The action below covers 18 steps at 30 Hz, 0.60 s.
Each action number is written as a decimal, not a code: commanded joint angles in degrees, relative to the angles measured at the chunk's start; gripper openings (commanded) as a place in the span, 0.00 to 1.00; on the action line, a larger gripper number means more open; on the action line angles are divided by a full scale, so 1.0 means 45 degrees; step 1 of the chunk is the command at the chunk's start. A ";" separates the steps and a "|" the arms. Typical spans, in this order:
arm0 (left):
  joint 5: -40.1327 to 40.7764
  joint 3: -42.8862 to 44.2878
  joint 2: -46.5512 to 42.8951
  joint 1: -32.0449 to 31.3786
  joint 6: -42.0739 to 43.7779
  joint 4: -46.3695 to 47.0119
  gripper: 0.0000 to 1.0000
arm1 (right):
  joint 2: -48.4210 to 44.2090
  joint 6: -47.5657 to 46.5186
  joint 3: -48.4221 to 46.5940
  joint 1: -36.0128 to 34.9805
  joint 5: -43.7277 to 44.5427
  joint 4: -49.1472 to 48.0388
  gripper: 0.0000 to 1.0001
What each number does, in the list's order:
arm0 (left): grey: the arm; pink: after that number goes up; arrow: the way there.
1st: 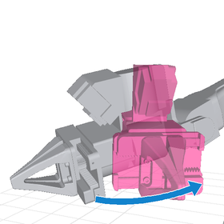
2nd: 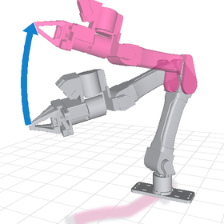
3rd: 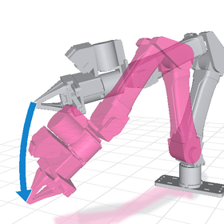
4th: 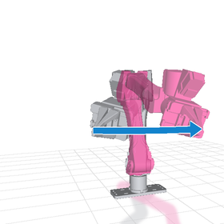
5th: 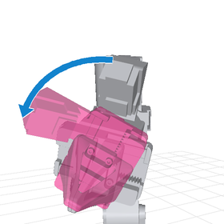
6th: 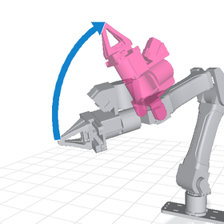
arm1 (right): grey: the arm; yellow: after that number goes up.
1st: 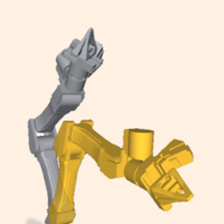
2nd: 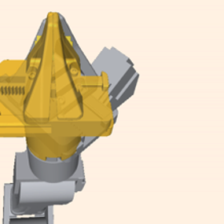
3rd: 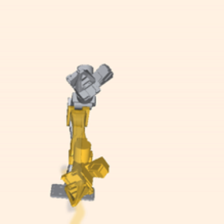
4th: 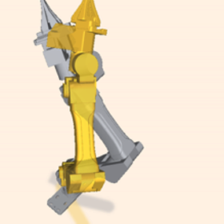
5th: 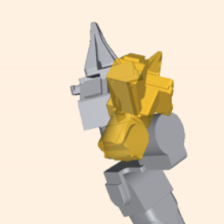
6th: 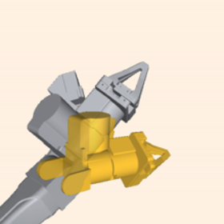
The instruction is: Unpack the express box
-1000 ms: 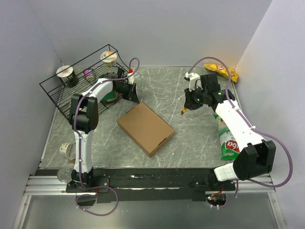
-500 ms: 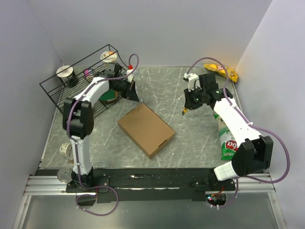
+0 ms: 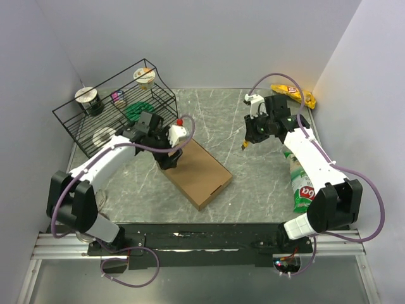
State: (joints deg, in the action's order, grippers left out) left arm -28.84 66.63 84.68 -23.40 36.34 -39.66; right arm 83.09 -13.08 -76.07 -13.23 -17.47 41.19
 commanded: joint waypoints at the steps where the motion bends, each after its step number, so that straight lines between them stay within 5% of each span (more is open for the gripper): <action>1: 0.3304 0.1262 0.0750 0.0741 -0.5877 0.1316 0.82 | -0.0124 0.0075 -0.0731 0.0089 -0.0140 -0.0013 0.00; 3: 0.2893 0.1637 0.0926 0.1310 -0.9185 0.0554 0.76 | -0.0125 0.0094 -0.0848 0.0089 -0.0179 0.0007 0.00; 8: 0.2036 0.0137 0.0011 0.1879 -1.3319 0.0805 0.79 | 0.0090 0.0017 -0.1336 0.0070 -0.0179 0.0260 0.00; 13: -0.0091 -0.0900 0.0184 0.1860 -1.4754 0.1565 0.81 | 0.0344 0.0036 -0.1571 0.0089 -0.0218 0.0476 0.00; 18: -0.0056 -0.1388 0.1198 0.1840 -1.5282 0.1724 0.79 | 0.0364 0.0153 -0.1571 0.0070 -0.0316 0.0534 0.00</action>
State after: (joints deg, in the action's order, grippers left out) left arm -26.22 61.23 87.31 -15.09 -26.30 -33.87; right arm 84.40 -12.91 -80.68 -13.23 -17.93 42.94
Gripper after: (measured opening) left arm 0.795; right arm 0.251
